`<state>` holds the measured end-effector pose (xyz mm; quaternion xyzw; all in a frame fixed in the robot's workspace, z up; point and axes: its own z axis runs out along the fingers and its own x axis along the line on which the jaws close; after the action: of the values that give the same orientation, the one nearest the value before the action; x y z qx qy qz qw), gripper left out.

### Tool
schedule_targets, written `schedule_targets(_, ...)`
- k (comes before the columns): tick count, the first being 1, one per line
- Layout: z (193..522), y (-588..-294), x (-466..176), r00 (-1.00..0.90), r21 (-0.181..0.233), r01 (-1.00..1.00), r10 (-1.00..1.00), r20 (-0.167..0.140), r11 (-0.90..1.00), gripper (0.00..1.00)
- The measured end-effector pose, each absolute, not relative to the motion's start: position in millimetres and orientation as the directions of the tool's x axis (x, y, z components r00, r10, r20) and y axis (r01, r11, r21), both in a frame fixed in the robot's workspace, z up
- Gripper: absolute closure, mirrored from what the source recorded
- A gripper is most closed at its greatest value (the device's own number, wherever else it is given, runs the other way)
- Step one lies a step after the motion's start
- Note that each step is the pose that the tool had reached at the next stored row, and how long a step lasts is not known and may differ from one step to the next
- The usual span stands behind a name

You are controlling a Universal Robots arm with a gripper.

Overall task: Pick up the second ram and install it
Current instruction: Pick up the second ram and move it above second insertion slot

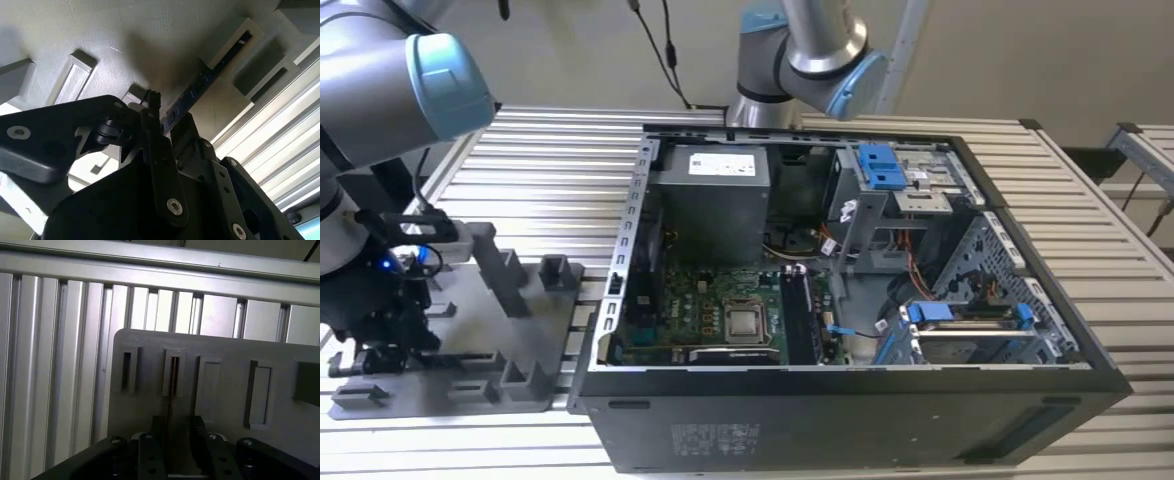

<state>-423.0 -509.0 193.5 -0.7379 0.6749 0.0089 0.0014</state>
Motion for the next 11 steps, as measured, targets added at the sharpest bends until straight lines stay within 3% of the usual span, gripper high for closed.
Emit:
schedule_targets(1, 193.5, -509.1, -423.0, 0.089, 0.010, -0.996, -0.996, -0.015, -0.089, 0.64)
schedule_targets(2, 193.5, -509.1, -423.0, 0.089, 0.010, -0.996, -0.996, -0.015, -0.089, 0.71)
schedule_targets(7, 193.5, -509.1, -423.0, 0.089, 0.010, -0.996, -0.996, -0.015, -0.089, 0.73)
schedule_targets(8, 193.5, -509.1, -423.0, 0.089, 0.010, -0.996, -0.996, -0.015, -0.089, 0.80)
schedule_targets(11, 193.5, -509.0, -423.0, 0.089, 0.010, -0.996, -0.996, -0.015, -0.089, 0.85)
